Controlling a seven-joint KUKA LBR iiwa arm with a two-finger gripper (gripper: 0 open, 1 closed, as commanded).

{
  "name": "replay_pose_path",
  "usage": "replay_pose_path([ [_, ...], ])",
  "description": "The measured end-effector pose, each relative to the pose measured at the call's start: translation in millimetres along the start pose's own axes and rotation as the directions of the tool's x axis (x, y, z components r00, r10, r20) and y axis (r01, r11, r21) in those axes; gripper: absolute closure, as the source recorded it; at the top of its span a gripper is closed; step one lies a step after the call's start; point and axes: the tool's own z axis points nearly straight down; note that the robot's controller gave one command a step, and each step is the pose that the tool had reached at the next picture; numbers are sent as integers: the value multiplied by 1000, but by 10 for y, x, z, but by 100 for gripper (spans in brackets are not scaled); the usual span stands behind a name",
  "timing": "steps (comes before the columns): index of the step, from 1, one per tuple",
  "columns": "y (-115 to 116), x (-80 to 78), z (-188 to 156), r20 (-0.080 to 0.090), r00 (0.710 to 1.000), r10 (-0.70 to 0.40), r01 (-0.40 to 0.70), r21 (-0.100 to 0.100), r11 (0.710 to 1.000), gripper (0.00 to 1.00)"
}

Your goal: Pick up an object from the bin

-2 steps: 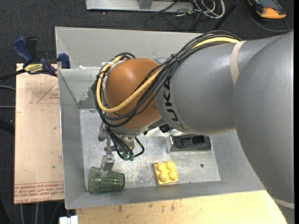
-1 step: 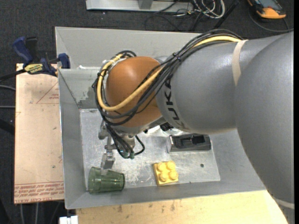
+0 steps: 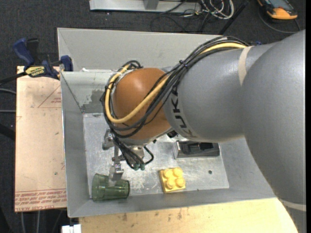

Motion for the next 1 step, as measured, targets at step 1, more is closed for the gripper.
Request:
replay_pose_path([
  [1, -36, 140, 294, -13, 958, -288, 288, 1, 958, 0],
])
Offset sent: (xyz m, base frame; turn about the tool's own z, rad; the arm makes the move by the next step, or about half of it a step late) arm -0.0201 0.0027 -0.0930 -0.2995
